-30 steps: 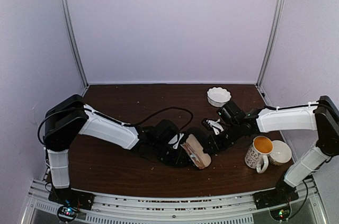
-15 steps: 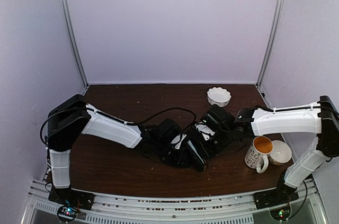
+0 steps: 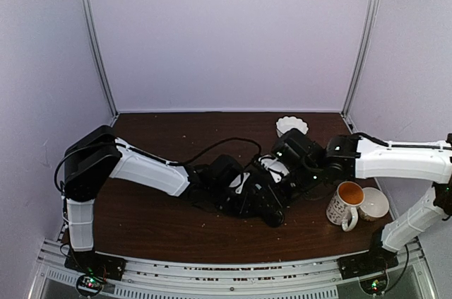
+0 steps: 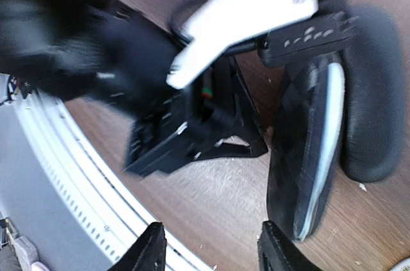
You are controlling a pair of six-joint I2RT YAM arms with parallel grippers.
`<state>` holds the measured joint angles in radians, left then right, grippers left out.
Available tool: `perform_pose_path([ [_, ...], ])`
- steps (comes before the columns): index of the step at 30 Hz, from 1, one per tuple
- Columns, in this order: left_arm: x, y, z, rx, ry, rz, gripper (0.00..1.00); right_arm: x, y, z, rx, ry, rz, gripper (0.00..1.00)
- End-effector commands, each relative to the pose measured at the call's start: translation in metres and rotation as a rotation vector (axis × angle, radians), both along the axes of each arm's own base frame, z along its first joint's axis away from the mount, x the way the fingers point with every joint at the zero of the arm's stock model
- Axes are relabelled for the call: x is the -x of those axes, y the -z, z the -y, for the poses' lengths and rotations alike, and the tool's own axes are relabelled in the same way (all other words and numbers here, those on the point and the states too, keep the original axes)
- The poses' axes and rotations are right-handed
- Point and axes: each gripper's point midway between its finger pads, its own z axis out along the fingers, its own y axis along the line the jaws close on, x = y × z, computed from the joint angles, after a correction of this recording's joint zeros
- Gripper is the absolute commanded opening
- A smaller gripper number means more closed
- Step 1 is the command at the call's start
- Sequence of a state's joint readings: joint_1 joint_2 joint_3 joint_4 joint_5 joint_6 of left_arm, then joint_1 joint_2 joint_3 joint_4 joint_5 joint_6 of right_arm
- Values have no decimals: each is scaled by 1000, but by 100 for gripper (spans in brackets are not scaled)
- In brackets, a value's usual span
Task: Organize the sunglasses
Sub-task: Close the case with sunglasses at the center of the board, then move the case with the sunglasses to the corner of the board.
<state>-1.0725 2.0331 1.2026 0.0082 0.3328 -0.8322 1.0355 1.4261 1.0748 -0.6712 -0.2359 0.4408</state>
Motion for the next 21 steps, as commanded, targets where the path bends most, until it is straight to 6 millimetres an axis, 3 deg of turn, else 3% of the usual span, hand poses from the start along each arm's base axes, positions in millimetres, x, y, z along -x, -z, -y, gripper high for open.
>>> perform_pose_path([
  [1, -12, -16, 0, 51, -24, 76, 22, -8, -45, 22, -54, 62, 112, 53],
  [5, -21, -43, -14, 68, -62, 160, 27, -25, -34, 54, 1, 165, 168, 57],
  [8, -29, -65, -30, 71, -100, 227, 34, -29, -19, 63, 13, 187, 152, 62],
  [14, -44, -83, -67, 41, -169, 297, 37, -20, 10, 43, -4, 118, 59, 71],
  [21, -42, -84, -103, -40, -199, 336, 36, -37, 35, 29, 11, 136, 82, 65],
])
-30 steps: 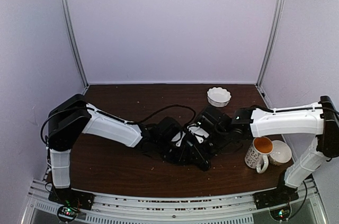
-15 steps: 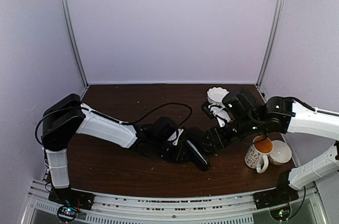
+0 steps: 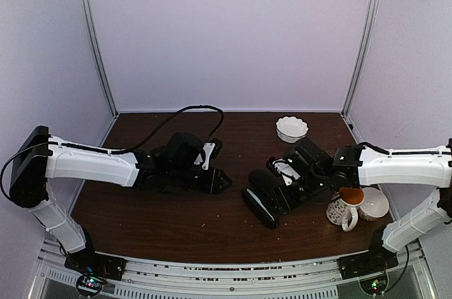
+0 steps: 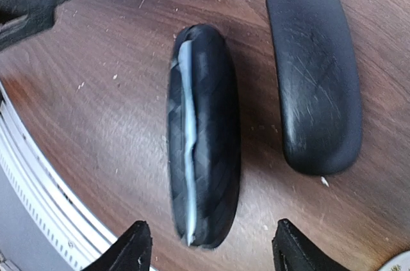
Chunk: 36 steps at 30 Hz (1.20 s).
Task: Organize the sunglasses
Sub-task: Move the case with the sunglasses to the corner of the board.
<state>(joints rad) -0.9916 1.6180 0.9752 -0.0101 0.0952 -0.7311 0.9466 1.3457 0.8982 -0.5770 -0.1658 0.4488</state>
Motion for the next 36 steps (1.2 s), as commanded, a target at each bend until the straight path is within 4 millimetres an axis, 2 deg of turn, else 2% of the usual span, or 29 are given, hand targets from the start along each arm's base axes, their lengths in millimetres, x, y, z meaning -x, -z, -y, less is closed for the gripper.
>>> perform_pose_path([
  [1, 5, 12, -28, -94, -26, 28, 36, -16, 10, -15, -3, 0, 39, 65],
  [6, 12, 19, -47, -115, -45, 30, 36, -13, 26, -31, -12, -60, -12, 62],
  [7, 14, 19, -50, -117, -48, 32, 36, -10, 29, -35, -23, -72, -29, 56],
  [10, 15, 22, -59, -125, -69, 36, 36, -4, 30, -48, -56, -101, -56, 29],
  [12, 16, 25, -63, -133, -77, 35, 36, 0, 28, -55, -48, -117, -53, 22],
  [14, 16, 27, -65, -138, -78, 33, 36, 3, 29, -60, -3, -127, -37, 24],
  [17, 17, 30, -66, -148, -75, 32, 36, 12, 33, -68, 83, -156, -29, 40],
  [21, 16, 28, -71, -153, -85, 35, 36, 23, 34, -85, 181, -185, 21, 51],
  [29, 18, 29, -115, -124, -191, 19, 35, 71, 26, -139, 131, -324, 4, 53],
  [32, 21, 29, -125, -127, -202, 26, 36, 74, 24, -147, 88, -316, -9, 53],
  [36, 23, 27, -128, -112, -198, 40, 36, 62, 16, -145, 107, -294, 44, 53],
])
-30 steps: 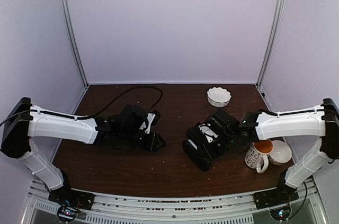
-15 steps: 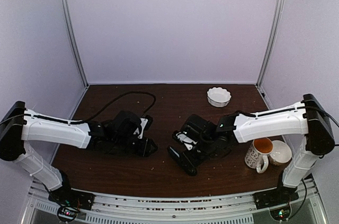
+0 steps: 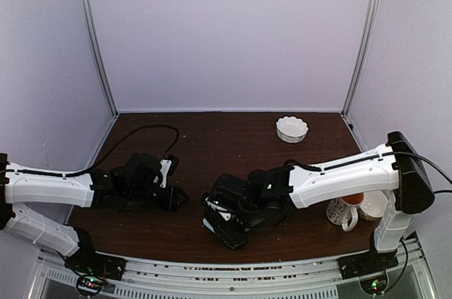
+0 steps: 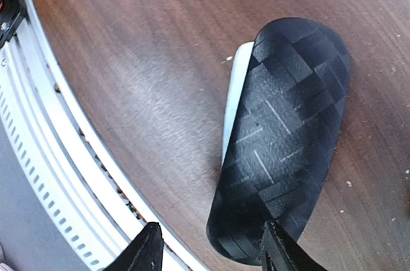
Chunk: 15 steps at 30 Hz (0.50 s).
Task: Organize the sunglasses
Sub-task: Move the case with the sunglasses to the corner of the board.
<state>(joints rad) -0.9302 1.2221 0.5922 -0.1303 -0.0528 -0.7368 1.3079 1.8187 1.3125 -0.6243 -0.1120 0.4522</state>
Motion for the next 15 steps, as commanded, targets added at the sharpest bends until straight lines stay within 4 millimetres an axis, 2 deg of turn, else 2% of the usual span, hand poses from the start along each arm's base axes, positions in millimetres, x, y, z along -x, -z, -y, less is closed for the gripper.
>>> perform_pose_path([
  [1, -4, -6, -4, 26, -20, 34, 36, -18, -15, -3, -10, 41, 69, 53],
  [5, -5, -14, -6, 39, -28, 63, 36, -41, -39, 7, -45, 93, 172, 55],
  [8, -8, -27, -12, 41, -44, 106, 40, -63, -65, 19, -111, 143, 240, 64],
  [9, -9, -34, -15, 40, -52, 128, 44, -72, -72, 26, -123, 166, 263, 68],
  [10, -11, -40, -19, 32, -63, 149, 50, -82, -80, 36, -134, 200, 289, 78],
  [11, -13, -47, -24, 26, -77, 170, 57, -95, -90, 49, -140, 244, 335, 95],
  [12, -15, -53, -30, 13, -96, 193, 62, -107, -99, 62, -150, 287, 374, 99],
  [15, -20, -71, -50, -21, -157, 256, 80, -140, -122, 106, -176, 408, 460, 100],
])
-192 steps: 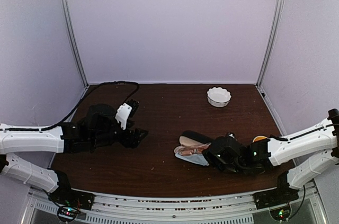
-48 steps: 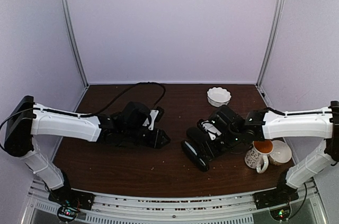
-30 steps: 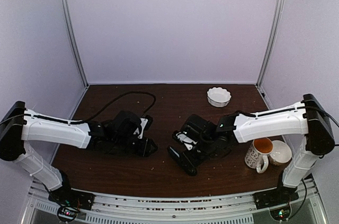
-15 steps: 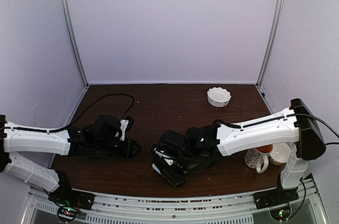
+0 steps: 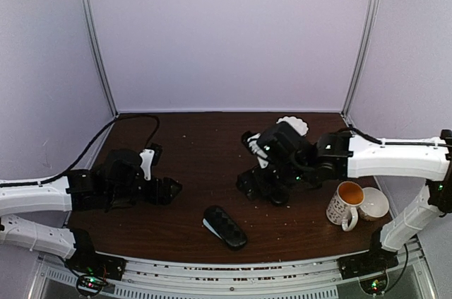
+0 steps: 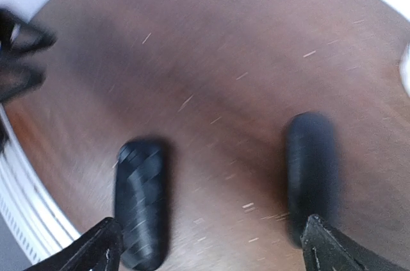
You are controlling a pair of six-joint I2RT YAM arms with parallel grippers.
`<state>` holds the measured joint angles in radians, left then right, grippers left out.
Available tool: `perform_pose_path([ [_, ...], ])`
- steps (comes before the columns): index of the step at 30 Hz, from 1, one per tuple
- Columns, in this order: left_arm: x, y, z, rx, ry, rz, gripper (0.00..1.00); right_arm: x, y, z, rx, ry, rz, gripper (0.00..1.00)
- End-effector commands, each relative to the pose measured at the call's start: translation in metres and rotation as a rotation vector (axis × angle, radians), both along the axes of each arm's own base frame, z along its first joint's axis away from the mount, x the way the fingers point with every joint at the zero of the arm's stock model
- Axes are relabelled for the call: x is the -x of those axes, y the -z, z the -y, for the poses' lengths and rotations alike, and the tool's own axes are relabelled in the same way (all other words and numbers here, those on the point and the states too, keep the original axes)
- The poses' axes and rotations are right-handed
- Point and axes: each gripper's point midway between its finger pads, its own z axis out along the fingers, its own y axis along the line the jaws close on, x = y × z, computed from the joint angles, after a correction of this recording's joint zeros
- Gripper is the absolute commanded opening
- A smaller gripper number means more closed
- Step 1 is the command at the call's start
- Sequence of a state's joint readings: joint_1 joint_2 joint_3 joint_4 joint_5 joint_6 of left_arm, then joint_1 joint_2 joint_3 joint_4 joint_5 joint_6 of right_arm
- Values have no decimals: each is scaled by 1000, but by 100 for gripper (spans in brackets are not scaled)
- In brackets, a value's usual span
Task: Organize the sunglasses
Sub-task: Move the case with the sunglasses to the corner of the board, then reset both arms
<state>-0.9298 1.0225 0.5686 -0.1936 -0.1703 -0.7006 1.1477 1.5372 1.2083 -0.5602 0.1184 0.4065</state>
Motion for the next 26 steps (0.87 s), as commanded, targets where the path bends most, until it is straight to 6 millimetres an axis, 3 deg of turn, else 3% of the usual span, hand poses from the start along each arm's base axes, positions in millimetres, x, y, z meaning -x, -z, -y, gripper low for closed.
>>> perform_pose_path([
  [1, -16, -35, -32, -54, -123, 121, 84, -56, -39, 65, -48, 213, 180, 100],
  [3, -18, -41, -49, -88, -176, 146, 97, -74, -48, 98, -79, 306, 207, 100],
  [7, -19, -52, -79, -127, -266, 193, 98, -86, -53, 136, -128, 386, 225, 100],
  [12, -17, -56, -97, -123, -320, 228, 98, -80, -61, 143, -218, 380, 277, 100],
  [19, -19, -51, -102, -149, -344, 225, 98, -83, -50, 137, -244, 384, 263, 100],
  [26, -21, -49, -102, -168, -348, 224, 98, -92, -58, 140, -274, 431, 302, 100],
])
